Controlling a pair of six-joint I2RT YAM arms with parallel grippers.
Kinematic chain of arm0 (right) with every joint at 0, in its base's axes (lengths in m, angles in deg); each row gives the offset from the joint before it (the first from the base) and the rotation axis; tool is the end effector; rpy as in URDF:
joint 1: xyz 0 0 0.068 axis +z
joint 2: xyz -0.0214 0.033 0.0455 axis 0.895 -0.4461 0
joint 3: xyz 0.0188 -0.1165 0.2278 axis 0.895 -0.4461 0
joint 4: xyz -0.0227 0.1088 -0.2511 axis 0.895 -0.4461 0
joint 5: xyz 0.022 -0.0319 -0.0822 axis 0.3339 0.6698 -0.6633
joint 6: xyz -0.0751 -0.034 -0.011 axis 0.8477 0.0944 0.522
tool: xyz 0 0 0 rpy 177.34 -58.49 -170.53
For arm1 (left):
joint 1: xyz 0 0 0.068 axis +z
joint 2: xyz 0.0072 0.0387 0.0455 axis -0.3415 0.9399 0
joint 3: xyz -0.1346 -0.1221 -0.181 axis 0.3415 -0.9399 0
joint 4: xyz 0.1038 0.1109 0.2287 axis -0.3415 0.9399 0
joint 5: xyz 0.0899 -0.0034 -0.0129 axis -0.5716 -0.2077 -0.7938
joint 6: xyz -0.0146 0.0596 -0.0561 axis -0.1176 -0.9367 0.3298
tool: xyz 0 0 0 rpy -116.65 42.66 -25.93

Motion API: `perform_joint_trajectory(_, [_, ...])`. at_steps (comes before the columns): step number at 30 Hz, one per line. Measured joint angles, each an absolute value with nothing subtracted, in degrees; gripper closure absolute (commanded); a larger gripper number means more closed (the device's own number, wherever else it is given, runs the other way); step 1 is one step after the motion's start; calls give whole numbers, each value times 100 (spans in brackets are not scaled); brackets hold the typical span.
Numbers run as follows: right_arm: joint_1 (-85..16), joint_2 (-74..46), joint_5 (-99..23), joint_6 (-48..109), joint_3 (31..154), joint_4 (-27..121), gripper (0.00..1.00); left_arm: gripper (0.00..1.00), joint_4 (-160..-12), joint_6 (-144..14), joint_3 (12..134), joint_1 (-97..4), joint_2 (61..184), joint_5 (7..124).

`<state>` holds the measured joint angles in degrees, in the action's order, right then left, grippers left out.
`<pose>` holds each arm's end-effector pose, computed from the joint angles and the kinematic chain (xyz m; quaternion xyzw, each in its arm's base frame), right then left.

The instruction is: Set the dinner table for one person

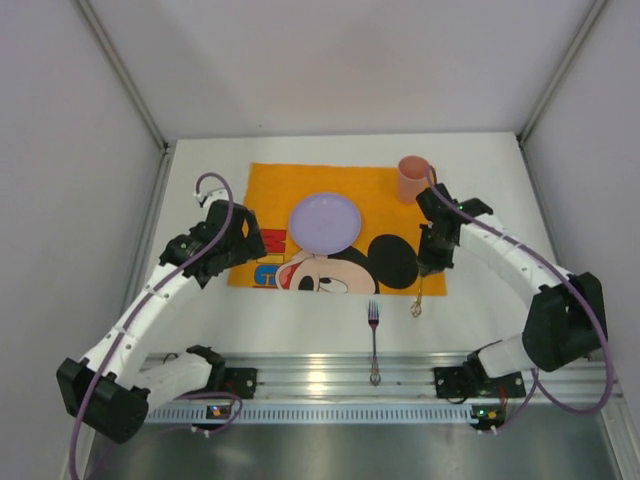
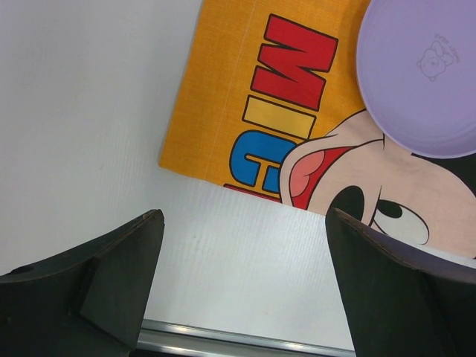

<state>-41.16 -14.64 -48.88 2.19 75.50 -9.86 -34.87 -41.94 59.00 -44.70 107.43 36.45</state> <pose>0.2518 0.0993 0.1676 0.1132 0.9898 0.0159 0.0852 0.2359 -0.0804 0.2683 -0.1424 0.9183 -0.0163 0.3690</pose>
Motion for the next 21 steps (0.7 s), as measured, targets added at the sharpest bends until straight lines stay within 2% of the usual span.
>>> perform_joint_trajectory(6, [-3921, -1965, -4928, 444, 8937, -1019, 100, 5, -3611, -4238, 5900, -4490, 10942, 3829])
perform_joint_trajectory(15, [-3893, -4588, -5022, 1080, 10937, -857, 100, 5, -3668, -4314, 6123, -4623, 11178, 3892])
perform_joint_trajectory(20, [-3888, -5366, -5135, 1323, 11667, -914, 100, 5, -3655, -4264, 6241, -4632, 11174, 3866])
perform_joint_trajectory(21, [-3888, -5479, -5142, 1353, 11816, -944, 97, 5, -3651, -4253, 6245, -4632, 11174, 3859])
